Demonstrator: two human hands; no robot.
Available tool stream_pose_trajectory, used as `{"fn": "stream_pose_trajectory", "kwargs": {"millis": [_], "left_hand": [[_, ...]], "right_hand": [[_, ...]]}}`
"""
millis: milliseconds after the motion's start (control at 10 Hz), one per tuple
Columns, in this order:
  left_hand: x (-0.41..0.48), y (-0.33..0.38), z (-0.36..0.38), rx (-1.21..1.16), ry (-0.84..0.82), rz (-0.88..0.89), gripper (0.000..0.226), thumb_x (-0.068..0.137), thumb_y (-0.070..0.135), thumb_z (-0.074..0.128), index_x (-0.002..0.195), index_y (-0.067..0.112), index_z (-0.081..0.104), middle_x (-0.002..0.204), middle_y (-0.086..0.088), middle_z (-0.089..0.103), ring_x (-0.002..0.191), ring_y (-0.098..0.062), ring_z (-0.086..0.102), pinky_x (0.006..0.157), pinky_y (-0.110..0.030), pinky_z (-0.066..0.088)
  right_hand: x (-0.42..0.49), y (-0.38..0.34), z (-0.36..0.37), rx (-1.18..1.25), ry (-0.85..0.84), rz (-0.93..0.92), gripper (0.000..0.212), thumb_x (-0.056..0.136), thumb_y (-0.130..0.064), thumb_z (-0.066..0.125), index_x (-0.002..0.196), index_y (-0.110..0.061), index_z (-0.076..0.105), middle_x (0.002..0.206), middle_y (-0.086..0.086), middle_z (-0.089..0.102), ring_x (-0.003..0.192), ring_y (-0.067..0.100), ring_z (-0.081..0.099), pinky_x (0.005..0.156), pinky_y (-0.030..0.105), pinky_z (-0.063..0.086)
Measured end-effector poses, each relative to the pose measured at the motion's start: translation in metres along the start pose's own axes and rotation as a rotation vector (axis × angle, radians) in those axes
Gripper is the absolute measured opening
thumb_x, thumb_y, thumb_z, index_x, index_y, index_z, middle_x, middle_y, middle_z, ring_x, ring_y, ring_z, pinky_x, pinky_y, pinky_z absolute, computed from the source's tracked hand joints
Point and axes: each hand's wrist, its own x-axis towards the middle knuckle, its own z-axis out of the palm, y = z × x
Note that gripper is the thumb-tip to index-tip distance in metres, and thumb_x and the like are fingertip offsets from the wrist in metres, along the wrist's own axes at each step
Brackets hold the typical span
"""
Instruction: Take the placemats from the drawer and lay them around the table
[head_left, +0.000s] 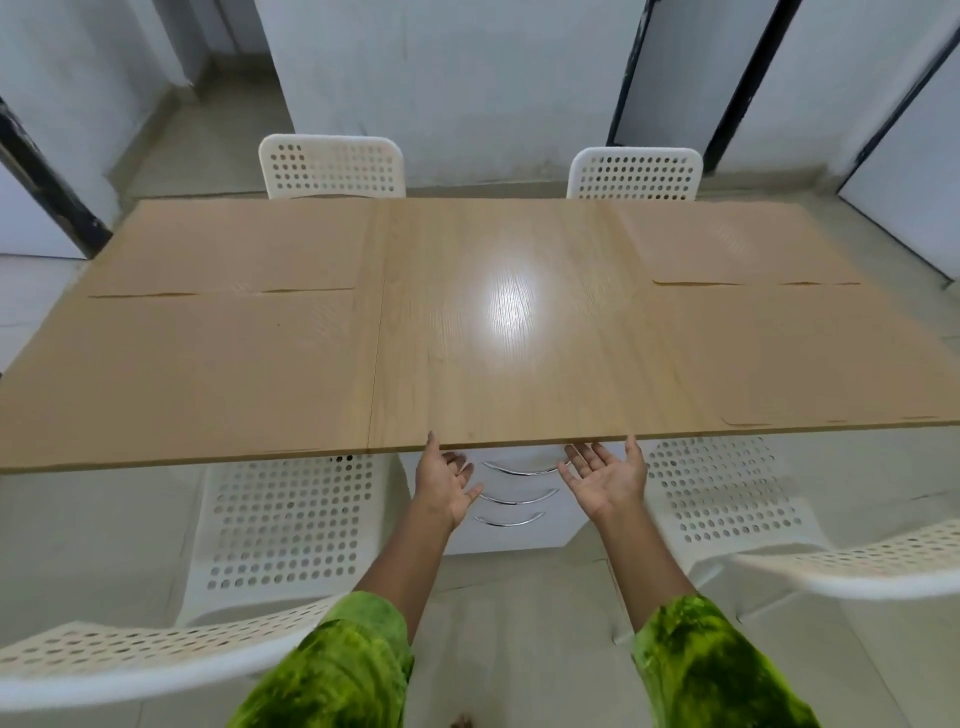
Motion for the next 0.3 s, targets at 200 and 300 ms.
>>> {"fn": "stream_pose_trajectory", "kwargs": {"millis": [200,300], "left_hand": [[-0.030,0.002,0.004,0.437,0.012,-0.006,0.044,0.097,0.031,0.042,0.128,0.002,0.048,0.127,-0.015,0.053,0.120,-0.033,0.049,0.097,-0.041,0.041],[-0.047,0.005,0.015,0.550,0.009,0.082,0.025,0.095,0.028,0.043,0.100,0.008,0.057,0.099,-0.008,0.055,0.094,-0.025,0.053,0.085,-0.037,0.040]], "right_hand": [[-0.023,0.001,0.004,-0.382,0.072,-0.009,0.050,0.100,-0.033,0.032,0.134,0.002,0.040,0.128,0.022,0.052,0.122,0.035,0.051,0.098,0.044,0.041],[-0.039,-0.007,0.011,-0.480,0.042,-0.051,0.033,0.099,-0.027,0.035,0.110,-0.001,0.053,0.104,0.016,0.058,0.101,0.031,0.057,0.090,0.041,0.044]]}}
